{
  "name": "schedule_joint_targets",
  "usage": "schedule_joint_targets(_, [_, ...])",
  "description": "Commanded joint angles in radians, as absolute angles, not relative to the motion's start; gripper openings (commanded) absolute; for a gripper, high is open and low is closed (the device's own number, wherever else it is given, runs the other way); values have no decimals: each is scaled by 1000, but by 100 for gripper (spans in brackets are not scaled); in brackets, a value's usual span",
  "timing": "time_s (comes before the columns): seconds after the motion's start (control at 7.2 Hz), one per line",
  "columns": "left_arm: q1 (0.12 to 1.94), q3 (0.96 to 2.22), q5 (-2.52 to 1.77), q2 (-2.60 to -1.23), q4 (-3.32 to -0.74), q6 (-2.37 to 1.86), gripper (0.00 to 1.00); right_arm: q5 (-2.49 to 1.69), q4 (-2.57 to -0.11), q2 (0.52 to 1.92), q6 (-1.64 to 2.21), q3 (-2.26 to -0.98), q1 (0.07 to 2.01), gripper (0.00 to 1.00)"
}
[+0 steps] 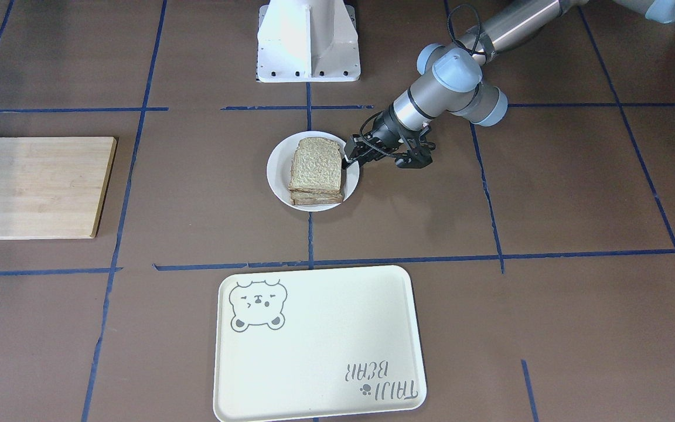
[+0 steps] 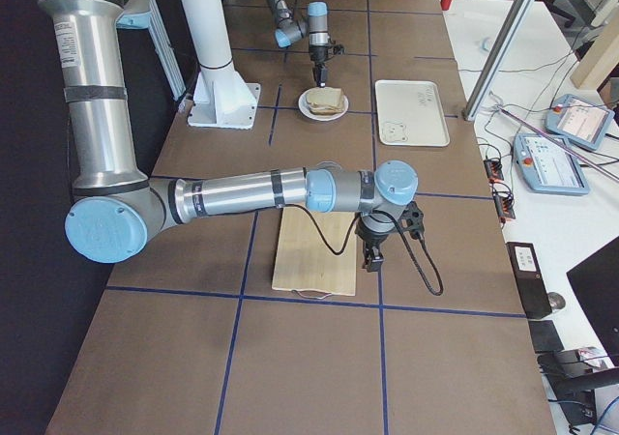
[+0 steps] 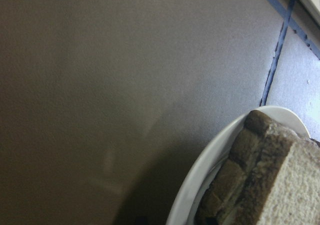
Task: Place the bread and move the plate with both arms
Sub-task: 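Move the left gripper to the plate rim nearest it and grip the rim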
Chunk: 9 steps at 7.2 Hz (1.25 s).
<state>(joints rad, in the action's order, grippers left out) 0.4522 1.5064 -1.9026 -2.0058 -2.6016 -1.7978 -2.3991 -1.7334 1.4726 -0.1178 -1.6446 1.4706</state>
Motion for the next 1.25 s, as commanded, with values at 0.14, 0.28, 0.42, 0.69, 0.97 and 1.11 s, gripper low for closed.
schedule_joint_targets(0.14, [437, 1506, -1902, -2008, -2602, -1798, 40, -2401, -1733, 1473, -118, -1646, 1471, 100])
schedule_joint_targets(0.28, [437, 1499, -1902, -2019, -2602, -1798, 38, -2401, -1733, 1473, -117, -1646, 1471, 100])
schedule_joint_targets(0.42, [437, 1497, -1904, -2020, -2602, -1799, 26, -2401, -1733, 1473, -117, -1646, 1473, 100])
schedule_joint_targets(0.69, [437, 1506, -1904, -2020, -2602, -1802, 1, -2402, -1733, 1471, -118, -1646, 1480, 100])
schedule_joint_targets(0.97, [452, 1519, -1905, -2029, -2620, -1856, 0, -2402, -1730, 1463, -124, -1647, 1508, 100])
schedule_joint_targets(1.11, [459, 1519, -1904, -2043, -2684, -1914, 0, -2401, -1685, 1462, -121, -1647, 1515, 100])
